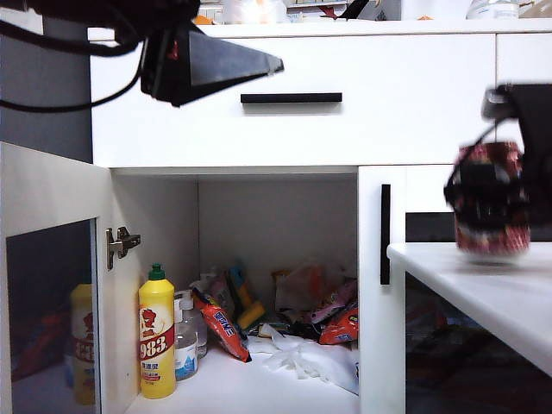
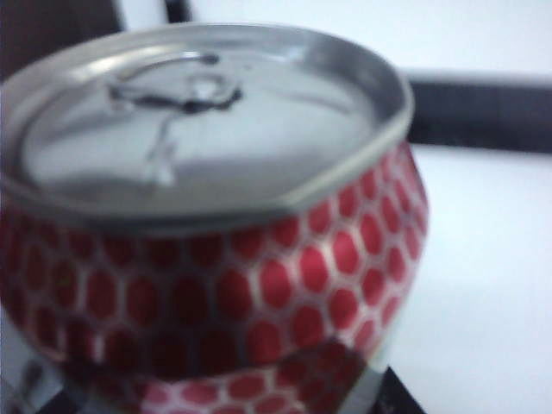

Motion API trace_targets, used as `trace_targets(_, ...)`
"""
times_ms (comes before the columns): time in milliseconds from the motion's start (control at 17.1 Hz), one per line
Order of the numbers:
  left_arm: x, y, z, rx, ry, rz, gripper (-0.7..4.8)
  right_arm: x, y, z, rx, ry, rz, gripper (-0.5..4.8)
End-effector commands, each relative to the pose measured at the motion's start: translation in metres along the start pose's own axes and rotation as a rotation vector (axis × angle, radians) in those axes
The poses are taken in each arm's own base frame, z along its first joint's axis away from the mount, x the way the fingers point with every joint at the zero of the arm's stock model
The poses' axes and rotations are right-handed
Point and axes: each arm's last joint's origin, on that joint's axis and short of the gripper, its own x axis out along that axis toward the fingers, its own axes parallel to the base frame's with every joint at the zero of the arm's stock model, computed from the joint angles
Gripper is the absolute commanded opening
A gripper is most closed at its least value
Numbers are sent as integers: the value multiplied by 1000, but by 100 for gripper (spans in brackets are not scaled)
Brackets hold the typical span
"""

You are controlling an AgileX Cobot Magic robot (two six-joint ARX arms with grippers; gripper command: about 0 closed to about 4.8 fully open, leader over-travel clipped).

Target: Open the left door of the white cabinet, pick up a can of beverage from the table on the right, place it inside the cabinet, and finally close the cabinet door.

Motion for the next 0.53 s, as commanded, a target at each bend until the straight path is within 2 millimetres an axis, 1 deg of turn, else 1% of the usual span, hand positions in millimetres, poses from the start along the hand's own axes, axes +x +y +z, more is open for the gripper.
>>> trace_targets(58,-5,-4,10,18,-59,2,479,-6,4,36,48,-187,116,125)
trace_targets(175,-13,-3,19,29,-94,13,479,-9,9,61,49,-201,227,132)
trace_targets(234,-16,-2,22,29,-97,27,479,-10,12,70,45,-198,256,155)
trace_targets(292,-24,1,25,24,-87,56,479,-13,19,90,41,-202,294,180)
trace_targets(350,-31,3,28,19,-74,83,479,-14,25,109,42,-232,337,180)
trace_targets(467,-46,2,32,7,-44,122,479,-15,36,137,43,-303,440,172)
trace_targets(525,-53,-2,34,4,-35,129,479,-15,40,147,43,-327,470,169)
